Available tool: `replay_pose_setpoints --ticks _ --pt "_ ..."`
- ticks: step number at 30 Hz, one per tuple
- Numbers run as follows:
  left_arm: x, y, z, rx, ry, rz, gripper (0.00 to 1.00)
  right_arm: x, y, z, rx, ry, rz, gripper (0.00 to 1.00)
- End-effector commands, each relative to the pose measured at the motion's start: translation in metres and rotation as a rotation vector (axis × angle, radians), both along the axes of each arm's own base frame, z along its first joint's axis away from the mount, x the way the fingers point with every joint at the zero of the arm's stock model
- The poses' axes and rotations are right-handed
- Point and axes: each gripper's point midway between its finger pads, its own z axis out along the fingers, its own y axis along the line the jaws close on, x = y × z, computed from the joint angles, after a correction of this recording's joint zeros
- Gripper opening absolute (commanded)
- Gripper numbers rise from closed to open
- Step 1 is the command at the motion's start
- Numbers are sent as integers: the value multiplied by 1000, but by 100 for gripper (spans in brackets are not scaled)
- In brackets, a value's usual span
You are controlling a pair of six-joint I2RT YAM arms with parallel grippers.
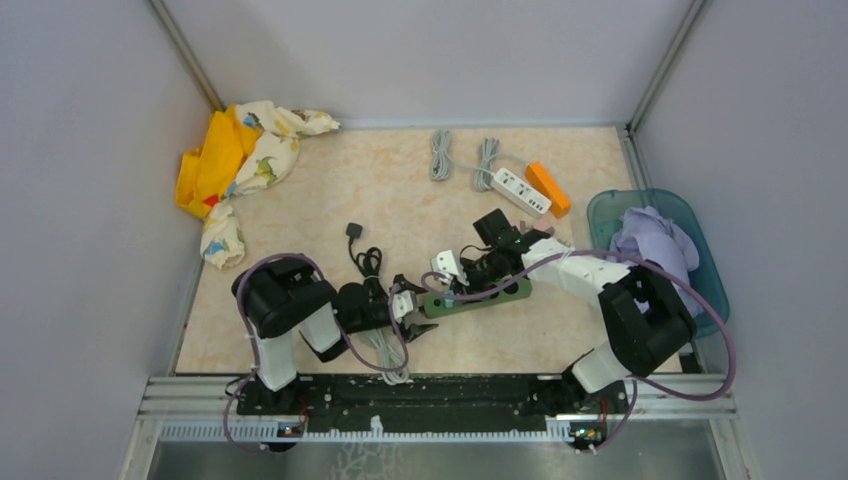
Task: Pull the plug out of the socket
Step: Remove the plug from the socket.
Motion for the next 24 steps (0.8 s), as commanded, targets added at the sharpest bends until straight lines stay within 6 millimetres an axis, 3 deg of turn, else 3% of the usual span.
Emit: replay_pose_setpoints --ticks 1,5,8,13,16,20,24 --pt "16 -17 38 -134 -83 11 86 -4 14 22 91 10 73 0" --pt "15 -17 38 -142 -84 9 82 -7 17 21 96 24 85 0" --pt "14 -19 36 -136 -73 -6 70 -9 19 19 93 32 88 0" --pt "9 -23 32 -124 -59 -42 58 -9 21 18 92 37 82 0" --pt "7 -25 29 -114 -50 -59 43 -8 22 18 93 36 76 0" --pt "6 -28 25 -100 -36 -78 36 -10 27 21 127 57 61 0" --pt "5 -29 22 -89 -27 -89 22 -6 37 29 184 82 6 0"
